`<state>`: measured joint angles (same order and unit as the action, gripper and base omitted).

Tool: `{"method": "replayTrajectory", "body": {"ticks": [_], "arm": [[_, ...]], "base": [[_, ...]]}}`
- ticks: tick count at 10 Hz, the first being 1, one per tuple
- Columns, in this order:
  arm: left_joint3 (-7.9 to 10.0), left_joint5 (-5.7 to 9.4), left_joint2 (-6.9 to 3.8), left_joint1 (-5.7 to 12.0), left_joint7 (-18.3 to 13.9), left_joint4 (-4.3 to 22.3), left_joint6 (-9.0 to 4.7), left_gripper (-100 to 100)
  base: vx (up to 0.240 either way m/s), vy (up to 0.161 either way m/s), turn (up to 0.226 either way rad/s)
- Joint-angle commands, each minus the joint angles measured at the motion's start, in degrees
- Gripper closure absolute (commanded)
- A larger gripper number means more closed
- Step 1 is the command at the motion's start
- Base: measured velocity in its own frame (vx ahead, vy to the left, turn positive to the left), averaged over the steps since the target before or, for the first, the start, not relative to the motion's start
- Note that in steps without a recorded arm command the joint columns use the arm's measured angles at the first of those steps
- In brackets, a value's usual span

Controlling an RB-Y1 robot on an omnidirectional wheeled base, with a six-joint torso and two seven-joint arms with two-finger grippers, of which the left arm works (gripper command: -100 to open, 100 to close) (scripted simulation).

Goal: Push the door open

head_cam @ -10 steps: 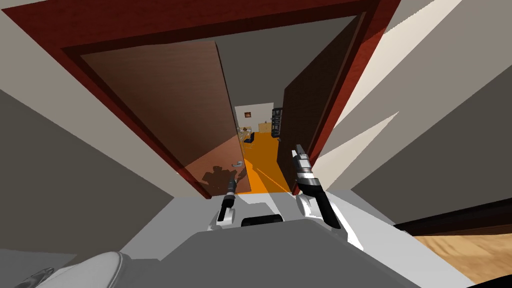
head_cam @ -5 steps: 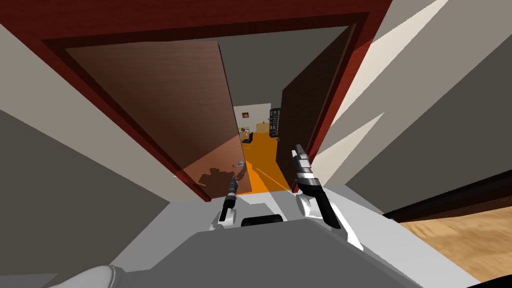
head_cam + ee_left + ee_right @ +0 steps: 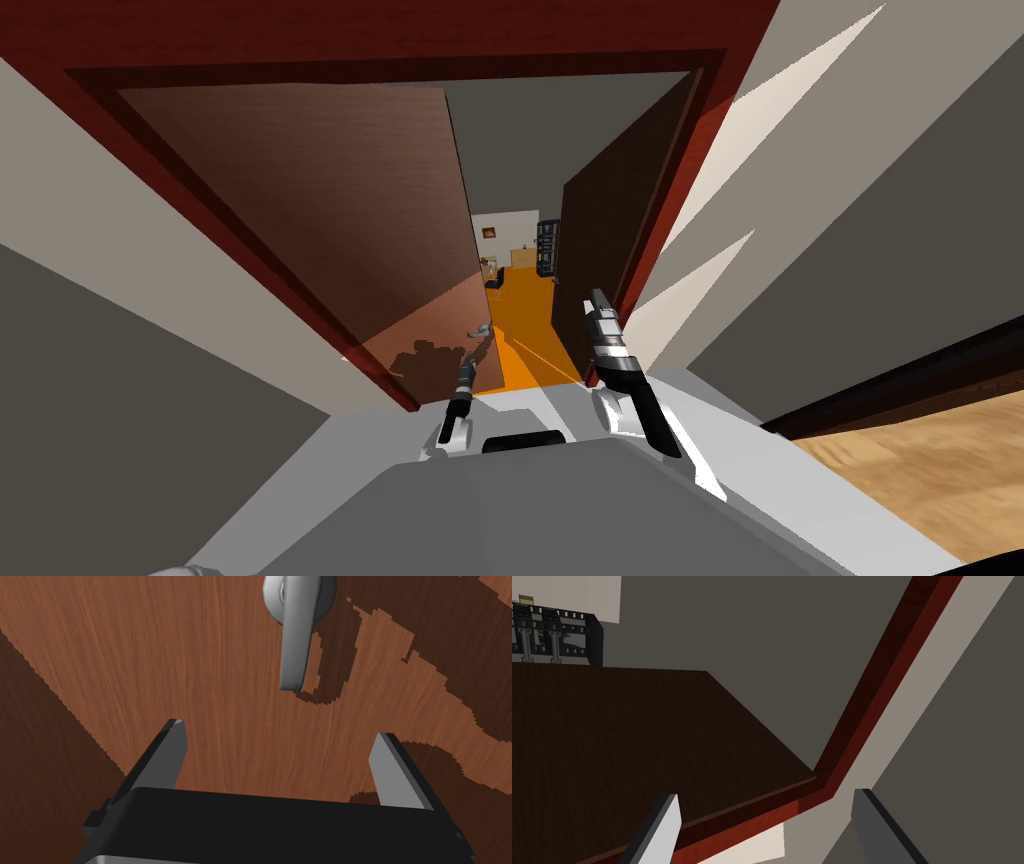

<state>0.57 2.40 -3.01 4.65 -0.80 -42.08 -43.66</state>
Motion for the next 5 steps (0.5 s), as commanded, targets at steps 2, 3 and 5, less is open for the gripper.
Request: {"method": "replayTrajectory", "body": {"ticks": [2, 3, 5], "arm": [[0.25, 0.12, -0.32, 0.1, 0.09, 0.21, -0.12, -100], [0.38, 0.18, -0.38, 0.18, 0.12, 0.38, -0.21, -100], [0.63, 0.3, -0.31, 0.34, 0.19, 0.71, -0.39, -100]], "base": [[0.191, 0.001, -0.021], [0.195, 0.01, -0.025], [0.207, 0.02, -0.028]]}}
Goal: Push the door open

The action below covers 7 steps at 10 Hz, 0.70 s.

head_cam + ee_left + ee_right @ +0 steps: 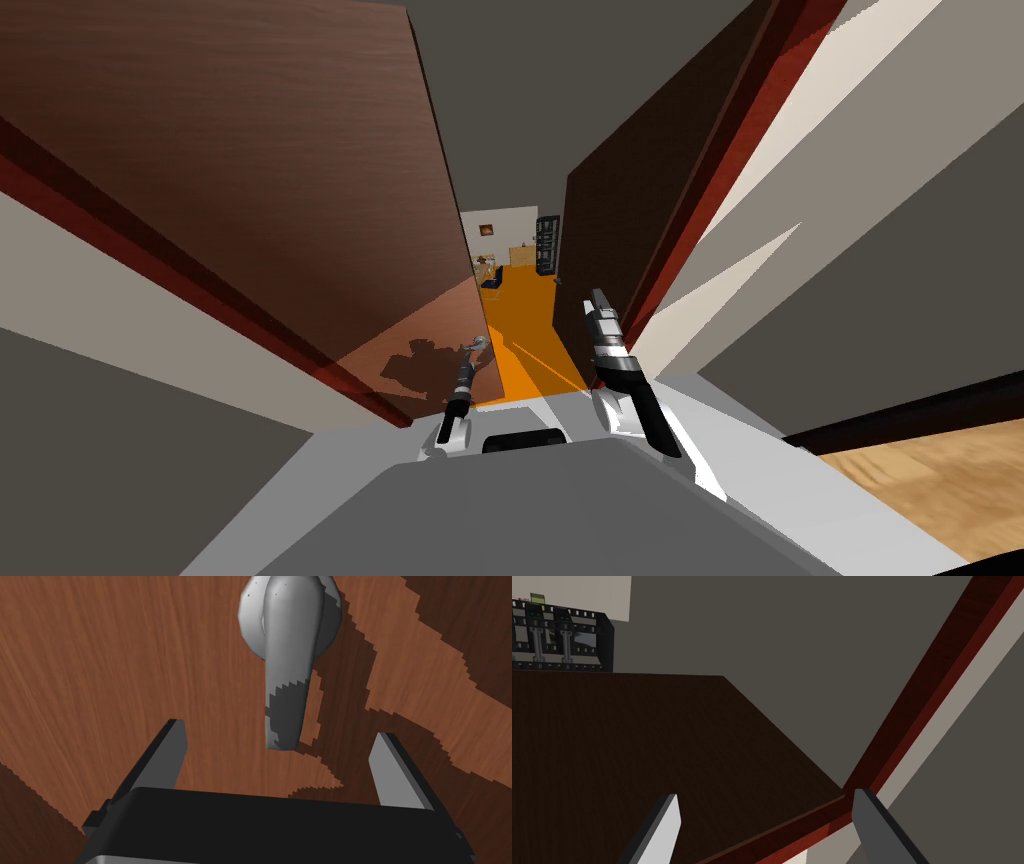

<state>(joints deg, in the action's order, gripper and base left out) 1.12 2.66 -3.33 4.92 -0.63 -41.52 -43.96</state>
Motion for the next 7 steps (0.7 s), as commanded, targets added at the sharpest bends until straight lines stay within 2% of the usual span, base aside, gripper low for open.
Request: {"method": "replayTrajectory", "body": {"ticks": [1, 4, 5, 6, 7], "arm": [[0.2, 0.1, 0.13, 0.14, 0.05, 0.31, -0.17, -100], [0.51, 0.24, 0.72, 0.33, 0.13, 0.7, -0.39, -100], [0.46, 0.22, 0.57, 0.38, 0.12, 0.76, -0.38, -100], [0.46, 0.22, 0.57, 0.38, 0.12, 0.76, -0.38, 100], [0.46, 0.22, 0.57, 0.38, 0.12, 0.76, -0.38, 100]], "base": [[0.187, 0.035, -0.02], [0.175, -0.003, -0.021], [0.081, -0.001, -0.003], [-0.012, -0.001, 0.004], [-0.029, 0.001, -0.002]]}}
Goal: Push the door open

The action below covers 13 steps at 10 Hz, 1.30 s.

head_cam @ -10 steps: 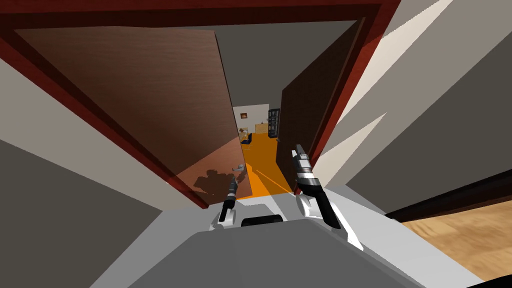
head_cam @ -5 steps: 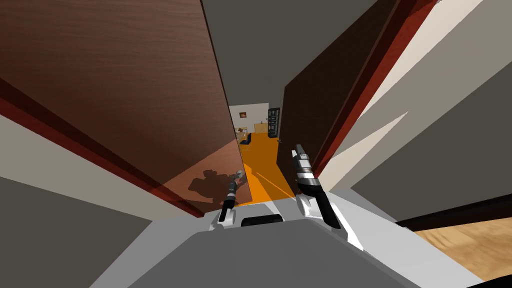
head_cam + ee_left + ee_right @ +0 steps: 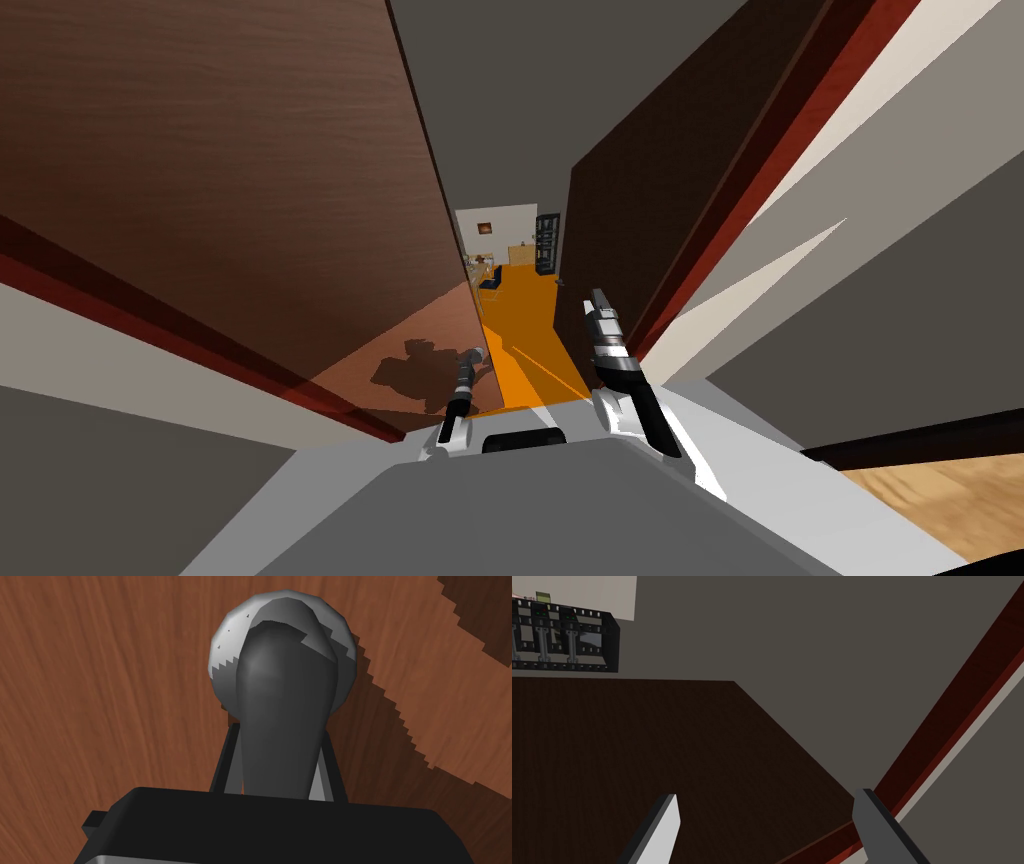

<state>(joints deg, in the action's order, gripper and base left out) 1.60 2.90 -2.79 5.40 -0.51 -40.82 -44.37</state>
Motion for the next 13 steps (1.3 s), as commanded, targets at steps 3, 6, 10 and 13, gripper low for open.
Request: {"method": "replayTrajectory", "body": {"ticks": [3, 6, 10, 13], "arm": [[-0.03, -0.01, 0.03, -0.1, 0.0, 0.05, 0.03, 100], [1.02, 0.53, -0.69, -0.18, 0.37, 0.27, 0.15, 100], [1.83, 0.95, -1.13, -0.18, 0.62, 0.34, 0.14, 100], [3.66, 1.91, -1.88, -0.18, 1.18, 0.5, 0.1, 100]], "base": [[-0.015, 0.0, -0.002], [0.08, -0.038, 0.033], [0.129, -0.017, 0.017], [0.139, -0.042, 0.047]]}}
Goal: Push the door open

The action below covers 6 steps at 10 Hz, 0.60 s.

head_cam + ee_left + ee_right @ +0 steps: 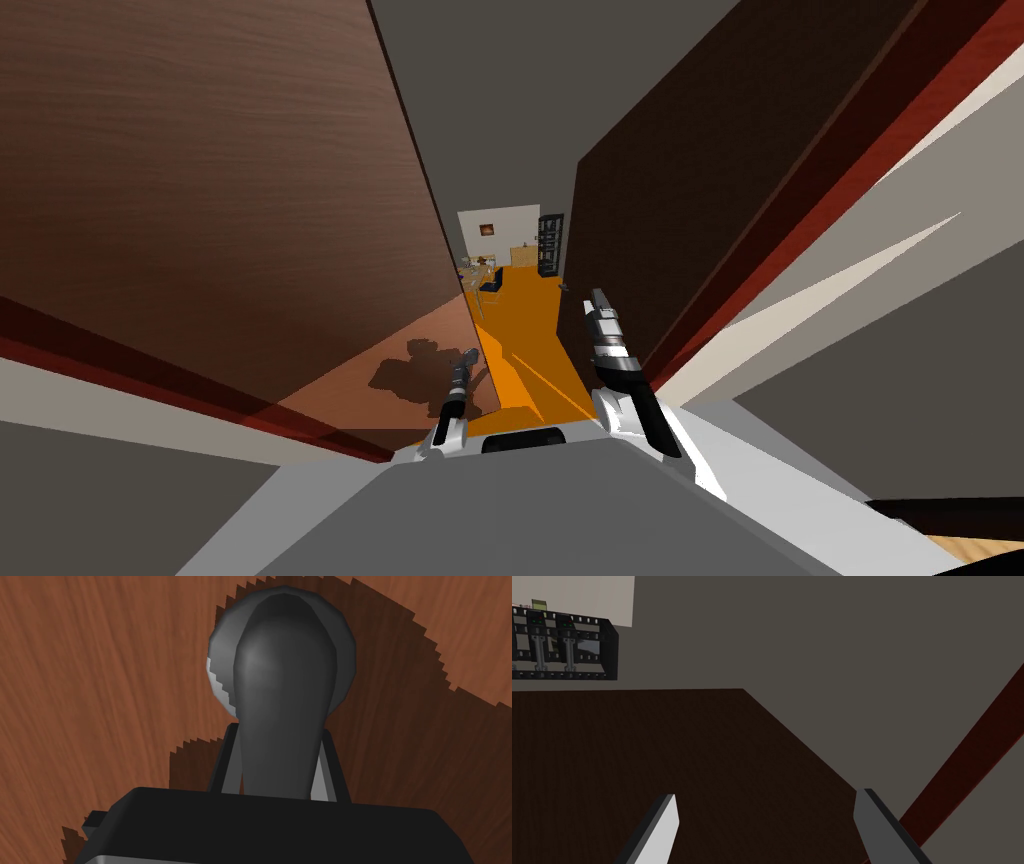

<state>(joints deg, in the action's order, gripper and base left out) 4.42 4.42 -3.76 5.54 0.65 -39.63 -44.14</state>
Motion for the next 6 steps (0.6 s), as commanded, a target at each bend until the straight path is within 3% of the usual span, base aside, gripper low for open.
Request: {"method": "replayTrajectory", "body": {"ticks": [1, 6], "arm": [[1.45, 0.7, -1.1, -0.32, 0.21, -0.63, -0.14, 100], [4.39, 2.23, -1.76, -0.32, 1.11, -0.37, -0.19, 100]], "base": [[0.186, -0.052, 0.077], [0.172, -0.047, 0.058]]}}
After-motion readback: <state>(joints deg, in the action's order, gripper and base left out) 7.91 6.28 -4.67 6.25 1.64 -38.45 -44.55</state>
